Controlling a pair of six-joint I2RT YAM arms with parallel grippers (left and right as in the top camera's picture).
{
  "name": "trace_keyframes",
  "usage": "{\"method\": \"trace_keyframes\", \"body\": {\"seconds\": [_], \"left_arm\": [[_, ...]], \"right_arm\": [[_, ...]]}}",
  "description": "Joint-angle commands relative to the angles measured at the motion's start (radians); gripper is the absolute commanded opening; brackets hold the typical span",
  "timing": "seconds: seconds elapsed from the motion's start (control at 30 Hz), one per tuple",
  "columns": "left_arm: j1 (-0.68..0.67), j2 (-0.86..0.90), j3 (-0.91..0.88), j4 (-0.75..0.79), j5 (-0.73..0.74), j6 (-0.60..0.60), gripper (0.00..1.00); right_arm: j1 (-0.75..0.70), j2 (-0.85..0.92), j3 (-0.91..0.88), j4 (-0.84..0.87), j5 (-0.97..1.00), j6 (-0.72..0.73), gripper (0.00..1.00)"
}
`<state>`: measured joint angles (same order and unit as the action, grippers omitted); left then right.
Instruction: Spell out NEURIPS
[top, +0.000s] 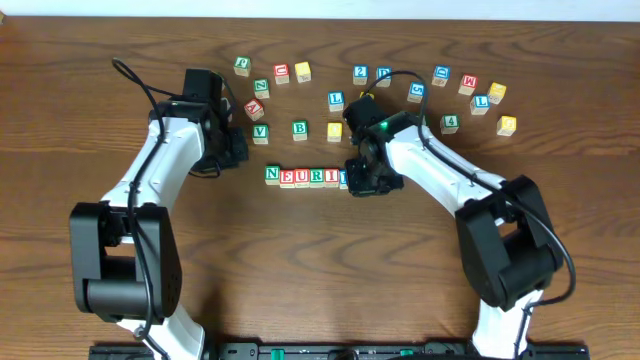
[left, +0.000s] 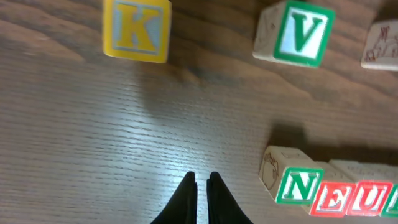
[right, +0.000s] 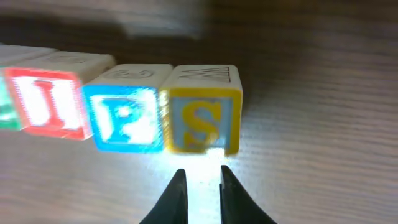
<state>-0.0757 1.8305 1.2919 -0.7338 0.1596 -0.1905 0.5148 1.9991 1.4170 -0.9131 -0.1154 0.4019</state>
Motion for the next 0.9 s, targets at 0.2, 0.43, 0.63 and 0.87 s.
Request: {"method": "trace_keyframes", "body": {"seconds": [0.2, 0.43, 0.63, 0.87], "left_arm": [[-0.056, 0.027, 0.076, 0.055, 0.011, 0.032, 0.07], [-0.117, 0.108, 0.076, 0.12, -0.066, -0.057, 0.08], [-0.144, 0.156, 0.076, 0.163, -0.067, -0.076, 0.07], [-0.146, 0.157, 0.076, 0.179, -0.066, -0.078, 0.07]], "right_arm": [[-0.039, -0.182, 0.01, -0.002, 0.069, 0.014, 0.16], [-0.083, -0.181, 0.01, -0.004, 0.072, 0.017, 0.17], [-0.093, -0.181, 0.01, -0.007, 0.073, 0.017, 0.18], [-0.092, -0.181, 0.01, -0.014, 0.088, 0.017, 0.19]]}}
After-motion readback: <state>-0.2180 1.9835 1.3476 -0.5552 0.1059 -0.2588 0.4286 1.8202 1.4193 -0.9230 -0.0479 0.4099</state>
